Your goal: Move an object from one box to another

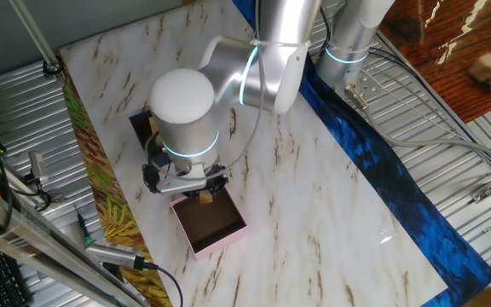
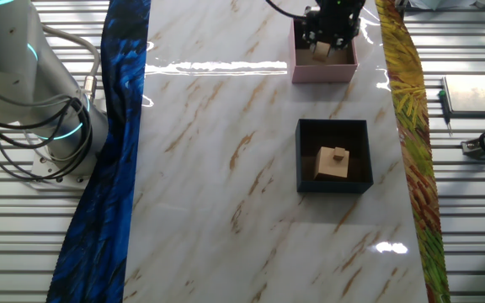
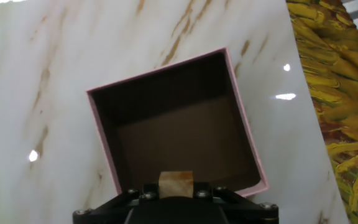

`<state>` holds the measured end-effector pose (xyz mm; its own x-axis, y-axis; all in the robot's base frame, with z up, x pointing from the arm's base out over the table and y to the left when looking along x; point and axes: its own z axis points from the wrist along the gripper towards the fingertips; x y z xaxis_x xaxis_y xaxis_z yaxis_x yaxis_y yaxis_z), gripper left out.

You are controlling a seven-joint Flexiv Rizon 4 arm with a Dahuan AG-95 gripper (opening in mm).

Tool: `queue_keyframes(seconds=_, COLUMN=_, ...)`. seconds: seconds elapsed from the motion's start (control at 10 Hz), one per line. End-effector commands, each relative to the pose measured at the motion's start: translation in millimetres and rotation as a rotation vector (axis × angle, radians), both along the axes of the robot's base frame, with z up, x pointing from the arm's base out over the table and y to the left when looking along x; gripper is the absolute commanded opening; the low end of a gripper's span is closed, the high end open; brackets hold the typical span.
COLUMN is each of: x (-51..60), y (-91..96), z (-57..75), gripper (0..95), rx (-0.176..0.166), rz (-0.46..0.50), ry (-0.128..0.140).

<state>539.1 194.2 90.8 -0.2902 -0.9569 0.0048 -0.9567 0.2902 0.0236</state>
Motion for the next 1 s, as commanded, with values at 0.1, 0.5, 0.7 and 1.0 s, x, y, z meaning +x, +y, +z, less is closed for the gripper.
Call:
queue_keyframes(seconds=0.1, x=-2.1, y=-1.0, z=0.8, gripper=0.0, rx=-0.001, rz=-0.045, ry=-0.004)
queue_keyframes(seconds=0.5, x=-2.4, y=2.4, z=-0.9, gripper=0.0, rx=-0.001, rz=-0.007, ry=-0.005)
queue_keyframes(seconds=0.7, x=-6.0, y=1.7, z=-4.5, gripper=0.0, rx=-0.006, rz=-0.026, ry=-0.005)
queue_keyframes(seconds=1.0, x=-11.6, y=0.6, z=-11.1, gripper=0.0, rx=0.016, rz=-0.004, ry=-0.007)
